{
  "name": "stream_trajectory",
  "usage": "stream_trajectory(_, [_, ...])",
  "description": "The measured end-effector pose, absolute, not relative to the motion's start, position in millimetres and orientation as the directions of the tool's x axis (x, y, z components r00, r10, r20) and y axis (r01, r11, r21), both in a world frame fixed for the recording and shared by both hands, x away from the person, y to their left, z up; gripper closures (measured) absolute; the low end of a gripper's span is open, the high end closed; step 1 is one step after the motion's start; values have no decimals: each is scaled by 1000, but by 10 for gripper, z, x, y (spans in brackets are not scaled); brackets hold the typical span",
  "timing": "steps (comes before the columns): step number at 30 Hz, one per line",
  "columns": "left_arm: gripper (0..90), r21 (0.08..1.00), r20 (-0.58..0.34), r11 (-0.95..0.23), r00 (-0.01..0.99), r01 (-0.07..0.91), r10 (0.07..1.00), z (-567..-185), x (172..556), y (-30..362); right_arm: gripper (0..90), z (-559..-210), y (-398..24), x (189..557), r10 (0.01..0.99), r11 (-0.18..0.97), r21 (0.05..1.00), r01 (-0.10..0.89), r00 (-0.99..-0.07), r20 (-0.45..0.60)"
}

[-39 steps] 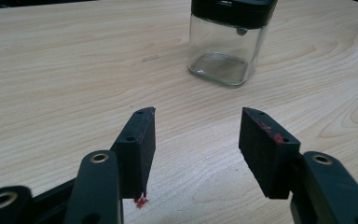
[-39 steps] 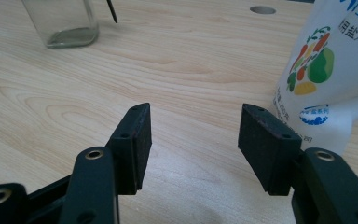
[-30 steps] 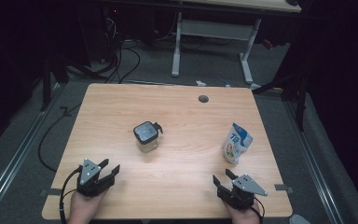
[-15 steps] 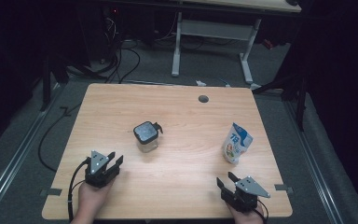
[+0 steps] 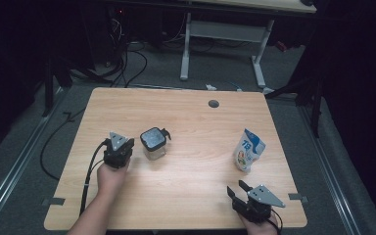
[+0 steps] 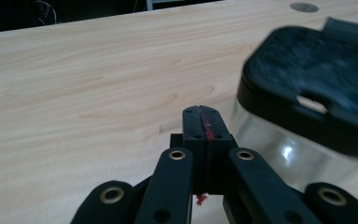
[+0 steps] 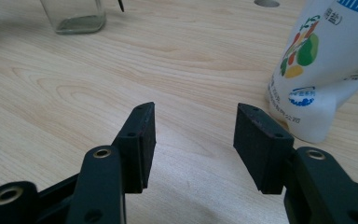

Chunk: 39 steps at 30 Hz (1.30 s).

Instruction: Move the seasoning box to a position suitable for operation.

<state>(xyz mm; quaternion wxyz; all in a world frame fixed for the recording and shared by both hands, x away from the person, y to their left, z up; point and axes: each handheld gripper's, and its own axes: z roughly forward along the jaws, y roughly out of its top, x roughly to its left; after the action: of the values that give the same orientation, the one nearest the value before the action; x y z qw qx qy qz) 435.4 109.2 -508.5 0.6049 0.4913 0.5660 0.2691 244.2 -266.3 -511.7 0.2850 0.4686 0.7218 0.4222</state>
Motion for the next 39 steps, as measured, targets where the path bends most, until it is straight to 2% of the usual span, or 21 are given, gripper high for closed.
stream_trajectory(7, [900, 888, -445, 395, 219, 237, 868, -5084, 4656, 1030, 488, -5128, -2639, 2445, 914, 206, 877, 434, -405, -15])
stream_trajectory(13, [900, 882, -451, 395, 220, 255, 865, -5124, 4673, 983, 488, -5135, -2640, 2441, 913, 205, 876, 436, -408, -10])
stream_trajectory(23, [900, 882, -457, 397, 254, 254, 852, -5106, 4534, 966, 487, -5136, -2619, 2446, 912, 208, 877, 434, -411, -13])
stream_trajectory(39, [900, 890, -447, 379, 318, 256, 836, -5088, 3970, 847, 481, -5128, -2620, 2446, 912, 203, 880, 430, -409, -11])
